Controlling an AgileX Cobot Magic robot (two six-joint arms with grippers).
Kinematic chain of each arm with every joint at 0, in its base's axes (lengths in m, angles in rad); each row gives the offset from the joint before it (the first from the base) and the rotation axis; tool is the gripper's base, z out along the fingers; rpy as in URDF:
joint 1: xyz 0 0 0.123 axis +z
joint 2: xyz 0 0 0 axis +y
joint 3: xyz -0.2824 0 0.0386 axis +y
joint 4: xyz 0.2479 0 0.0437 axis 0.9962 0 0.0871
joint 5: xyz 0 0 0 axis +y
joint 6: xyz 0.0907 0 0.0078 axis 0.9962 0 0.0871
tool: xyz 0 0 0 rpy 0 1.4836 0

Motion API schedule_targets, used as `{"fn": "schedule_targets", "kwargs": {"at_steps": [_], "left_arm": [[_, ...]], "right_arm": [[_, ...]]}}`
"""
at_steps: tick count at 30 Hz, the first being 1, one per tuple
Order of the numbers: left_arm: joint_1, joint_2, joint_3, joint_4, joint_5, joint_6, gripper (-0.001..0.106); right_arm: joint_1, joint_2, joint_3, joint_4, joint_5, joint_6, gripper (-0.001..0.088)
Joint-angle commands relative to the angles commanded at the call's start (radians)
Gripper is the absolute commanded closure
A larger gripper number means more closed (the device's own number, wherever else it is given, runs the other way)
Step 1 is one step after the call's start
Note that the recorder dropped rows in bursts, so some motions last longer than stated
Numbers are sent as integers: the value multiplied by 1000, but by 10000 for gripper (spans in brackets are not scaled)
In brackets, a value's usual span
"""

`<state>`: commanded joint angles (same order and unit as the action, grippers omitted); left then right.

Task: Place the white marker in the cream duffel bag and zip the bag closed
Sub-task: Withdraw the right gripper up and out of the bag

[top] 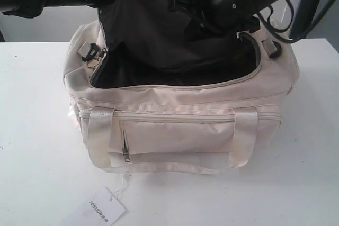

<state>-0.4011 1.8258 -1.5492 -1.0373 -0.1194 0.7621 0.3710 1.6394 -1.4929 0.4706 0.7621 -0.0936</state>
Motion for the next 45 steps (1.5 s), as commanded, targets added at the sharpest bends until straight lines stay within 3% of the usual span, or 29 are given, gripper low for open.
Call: {"fn": "schedule_targets", "kwargs": {"at_steps": [8, 19, 23, 30, 45], "left_arm": [[0, 0, 0, 0, 0, 0, 1053], [0, 0, 0, 0, 0, 0, 1053], [0, 0, 0, 0, 0, 0, 1053], [0, 0, 0, 0, 0, 0, 1053], [0, 0, 0, 0, 0, 0, 1053]], "right_arm": [[-125, -91, 0, -111, 52, -12, 868], [-259, -96, 0, -115, 95, -8, 868], [-293, -96, 0, -171, 109, -6, 868], [-313, -96, 0, -355, 111, 154, 868], [-313, -96, 0, -359, 111, 152, 868]]}}
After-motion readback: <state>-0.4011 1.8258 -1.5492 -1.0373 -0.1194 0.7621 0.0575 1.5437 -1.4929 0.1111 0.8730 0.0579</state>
